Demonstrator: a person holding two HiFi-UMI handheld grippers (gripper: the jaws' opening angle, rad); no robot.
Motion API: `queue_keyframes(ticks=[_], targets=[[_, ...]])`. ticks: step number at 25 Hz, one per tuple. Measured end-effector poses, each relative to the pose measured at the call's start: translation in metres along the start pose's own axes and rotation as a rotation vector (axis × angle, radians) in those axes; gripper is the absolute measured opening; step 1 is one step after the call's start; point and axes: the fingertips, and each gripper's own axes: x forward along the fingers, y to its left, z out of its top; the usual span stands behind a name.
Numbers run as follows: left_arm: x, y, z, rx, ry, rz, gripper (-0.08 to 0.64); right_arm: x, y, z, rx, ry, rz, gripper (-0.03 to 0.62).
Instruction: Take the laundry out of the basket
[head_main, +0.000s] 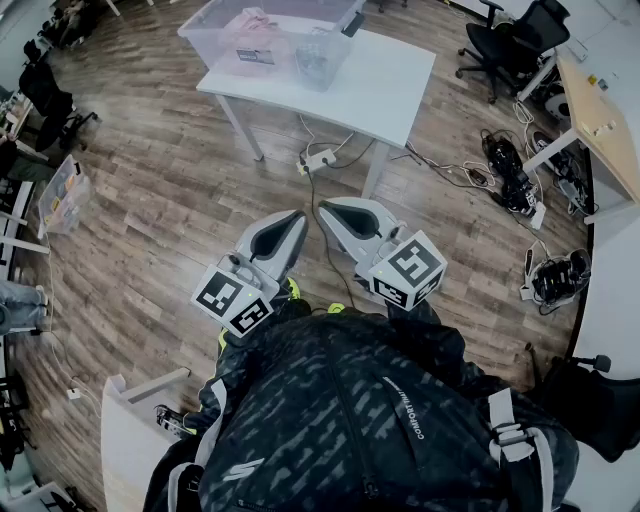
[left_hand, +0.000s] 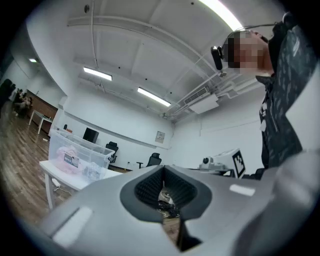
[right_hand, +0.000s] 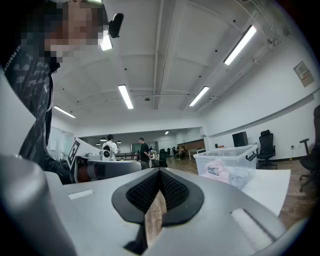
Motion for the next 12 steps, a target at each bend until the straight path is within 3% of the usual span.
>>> queue_keyframes(ticks=[12], targets=[[0.0016,-0.0037,-0.0003,-0.013,-0.011,0.002,0.005,-0.0004,0.0004,-0.0017,-0.007,0.014,0.019,0.000]])
